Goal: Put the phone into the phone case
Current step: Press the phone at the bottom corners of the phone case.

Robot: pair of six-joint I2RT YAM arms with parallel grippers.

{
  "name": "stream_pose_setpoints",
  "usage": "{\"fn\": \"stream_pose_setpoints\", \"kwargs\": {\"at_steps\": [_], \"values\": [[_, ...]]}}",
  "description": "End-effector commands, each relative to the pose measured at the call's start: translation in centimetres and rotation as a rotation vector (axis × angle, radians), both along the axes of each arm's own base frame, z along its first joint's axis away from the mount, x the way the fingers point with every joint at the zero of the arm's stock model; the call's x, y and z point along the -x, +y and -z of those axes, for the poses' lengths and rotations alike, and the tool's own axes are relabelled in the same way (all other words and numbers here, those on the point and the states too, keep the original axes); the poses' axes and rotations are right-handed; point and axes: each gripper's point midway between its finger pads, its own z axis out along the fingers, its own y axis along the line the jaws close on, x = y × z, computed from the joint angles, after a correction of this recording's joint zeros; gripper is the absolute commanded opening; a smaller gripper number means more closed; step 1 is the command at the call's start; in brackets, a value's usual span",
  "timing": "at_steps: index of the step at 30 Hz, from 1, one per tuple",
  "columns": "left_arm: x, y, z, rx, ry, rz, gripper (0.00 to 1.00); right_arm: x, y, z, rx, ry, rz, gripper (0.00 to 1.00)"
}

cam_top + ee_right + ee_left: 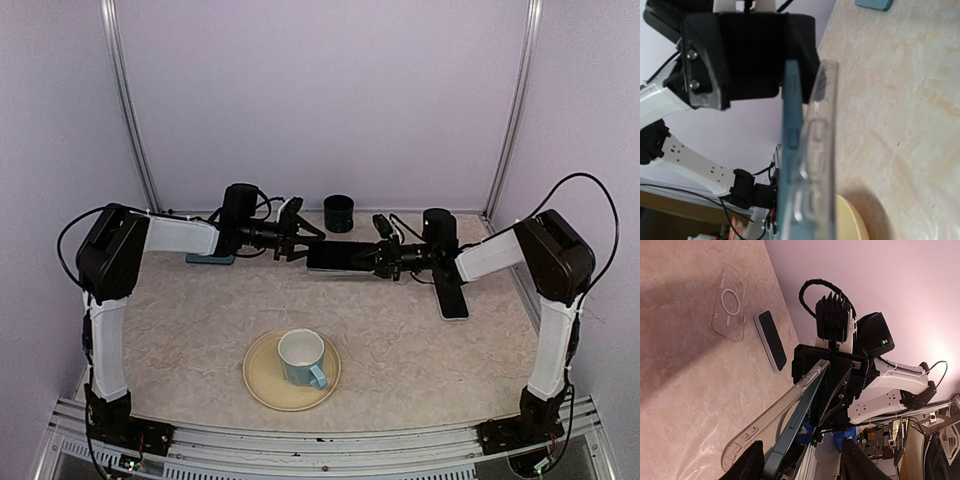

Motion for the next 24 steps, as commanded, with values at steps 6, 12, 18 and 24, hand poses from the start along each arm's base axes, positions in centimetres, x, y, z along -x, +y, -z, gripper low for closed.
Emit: {"fn": "stream_pose_setpoints", "kwargs": {"at_steps": [6, 12, 18, 24], "values": [[-1.1, 2.3, -3.4, -0.069, -0.132, -0.101, 0.58, 1.7, -0.1, -2.9, -0.007, -0.130, -0.058, 0.00], [-0.8, 2.9, -4.5, -0.093, -0.168, -0.132, 0.78, 2.4, -0.3, -3.5, 0.019, -0.211, -0.086, 0.00], [-0.5, 3.6, -5.7, -0.110, -0.202, -0.177, 0.99, 3.3, -0.7, -4.2, 0.035, -0.292, -0.117, 0.00], [-0.6, 4.3, -5.8, -0.183, -0.257, -0.249, 0.99, 3.7, -1.1, -4.6, 0.062, -0.345, -0.118, 0.00]]}}
